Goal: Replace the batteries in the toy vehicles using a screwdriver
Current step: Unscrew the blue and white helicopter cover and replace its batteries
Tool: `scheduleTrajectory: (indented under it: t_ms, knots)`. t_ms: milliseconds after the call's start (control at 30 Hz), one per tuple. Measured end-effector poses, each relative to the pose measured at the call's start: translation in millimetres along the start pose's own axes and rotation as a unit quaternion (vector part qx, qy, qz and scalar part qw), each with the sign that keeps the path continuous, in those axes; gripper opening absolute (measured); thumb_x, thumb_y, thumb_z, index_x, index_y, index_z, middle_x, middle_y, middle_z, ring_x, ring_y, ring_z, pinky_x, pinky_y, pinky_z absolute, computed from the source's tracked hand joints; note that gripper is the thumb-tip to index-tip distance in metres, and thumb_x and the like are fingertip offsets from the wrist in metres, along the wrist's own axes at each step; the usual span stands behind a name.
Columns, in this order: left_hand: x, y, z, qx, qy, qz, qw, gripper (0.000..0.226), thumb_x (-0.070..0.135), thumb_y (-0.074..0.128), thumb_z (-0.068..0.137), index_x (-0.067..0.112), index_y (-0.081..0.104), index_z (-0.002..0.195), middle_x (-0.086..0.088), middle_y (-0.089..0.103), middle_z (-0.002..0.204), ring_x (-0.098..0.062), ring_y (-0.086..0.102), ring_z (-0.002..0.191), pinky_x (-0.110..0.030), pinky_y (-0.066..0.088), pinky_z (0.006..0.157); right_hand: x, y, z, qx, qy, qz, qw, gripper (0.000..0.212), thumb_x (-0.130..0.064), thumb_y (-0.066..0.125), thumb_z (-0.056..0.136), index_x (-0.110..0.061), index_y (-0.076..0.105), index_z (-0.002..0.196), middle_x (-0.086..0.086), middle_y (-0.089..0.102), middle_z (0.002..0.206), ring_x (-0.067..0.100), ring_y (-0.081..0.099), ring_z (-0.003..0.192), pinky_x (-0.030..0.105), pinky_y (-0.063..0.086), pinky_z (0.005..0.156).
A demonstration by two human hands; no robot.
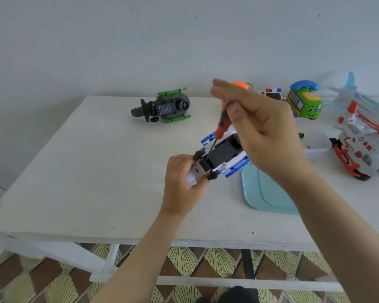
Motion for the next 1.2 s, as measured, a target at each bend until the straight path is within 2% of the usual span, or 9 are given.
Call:
scheduleTrajectory:
  t_ms: [133,233,333,400,600,733,833,1033,1200]
  knots:
    - [-2,1,0,-0.003,-0.003,0.001,1.0,0.034,0.034,0.07,0.08,0.003,0.066,0.092,-0.003,0.062,0.09,-0.014,0.049,0.09,-0.01,0.04,0.079,-3,-4,0,0.001,0.046,0.113,0.992,0.03,0.003,0.063,0.086,-0.013,0.066,0.111,0.016,0.069,0.081,0.026,0.064,0.064,0.021,0.052,0.071]
    - [-2,1,0,0.002,-0.003,0.004,1.0,0.034,0.035,0.069,0.08,0.003,0.066,0.09,-0.003,0.062,0.089,-0.012,0.048,0.09,-0.009,0.039,0.08,1,-11,-4,0.083,0.033,-0.019,0.996,0.015,-0.012,0.072,0.082,-0.012,0.074,0.097,0.018,0.062,0.08,-0.007,0.052,0.071,0.006,0.043,0.068]
    - [-1,1,0,0.002,-0.004,0.004,1.0,0.035,0.036,0.069,0.079,0.002,0.066,0.089,-0.003,0.062,0.089,-0.009,0.046,0.091,-0.007,0.037,0.081,-1,-7,-6,0.085,-0.016,-0.145,0.986,0.032,-0.025,0.053,0.095,-0.005,0.066,0.116,0.012,0.063,0.097,-0.015,0.045,0.093,0.002,0.032,0.083]
    - [0,1,0,0.002,0.0,0.001,1.0,0.034,0.034,0.07,0.079,0.002,0.065,0.09,-0.003,0.062,0.09,-0.006,0.044,0.092,-0.006,0.037,0.082,0,-1,-4,0.026,0.007,-0.078,0.997,0.039,-0.015,0.038,0.099,0.001,0.053,0.131,0.014,0.06,0.121,-0.011,0.047,0.111,-0.001,0.028,0.089]
    - [0,1,0,0.001,-0.002,0.004,1.0,0.034,0.035,0.07,0.079,0.002,0.065,0.089,-0.003,0.062,0.089,-0.011,0.047,0.09,-0.007,0.037,0.081,-5,5,-7,-0.028,0.04,0.123,0.991,0.036,0.0,0.054,0.09,-0.006,0.056,0.125,0.013,0.066,0.082,0.042,0.058,0.078,0.033,0.054,0.078]
    - [0,1,1,0.0,-0.008,-0.002,1.0,0.035,0.036,0.07,0.079,0.003,0.065,0.088,-0.002,0.062,0.088,-0.01,0.046,0.09,-0.006,0.036,0.081,0,-4,-13,0.111,0.05,0.018,0.992,0.019,-0.016,0.074,0.08,-0.026,0.073,0.095,-0.004,0.053,0.078,0.014,0.06,0.075,0.033,0.055,0.074]
    - [0,0,0,0.006,-0.009,-0.003,1.0,0.037,0.037,0.069,0.078,0.002,0.065,0.087,0.0,0.06,0.089,-0.011,0.047,0.091,-0.006,0.036,0.082,-7,-1,-13,0.126,-0.024,-0.119,0.985,0.022,-0.018,0.055,0.093,-0.011,0.069,0.109,0.0,0.058,0.093,-0.005,0.053,0.088,0.015,0.044,0.081]
    - [-1,0,0,0.004,-0.006,-0.006,1.0,0.033,0.035,0.07,0.078,0.003,0.065,0.089,0.003,0.059,0.09,-0.011,0.047,0.091,-0.006,0.036,0.082,-9,2,-6,0.024,0.032,0.099,0.994,0.033,0.003,0.056,0.088,-0.018,0.065,0.113,0.013,0.063,0.078,0.033,0.058,0.067,0.023,0.051,0.068]
    - [-2,0,0,0.002,-0.012,-0.007,1.0,0.037,0.038,0.069,0.079,0.002,0.065,0.089,-0.003,0.062,0.09,-0.013,0.049,0.091,-0.007,0.037,0.082,-2,-9,-15,0.157,0.021,-0.068,0.985,0.017,-0.015,0.067,0.087,-0.015,0.071,0.103,0.002,0.054,0.084,-0.006,0.052,0.076,0.007,0.039,0.074]
Point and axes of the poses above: each hand's wrist, its own z-axis towards the middle knuckle, its own y-axis out of the palm, x = y × z, the point moved 7 cm from there along z, towards the middle knuckle
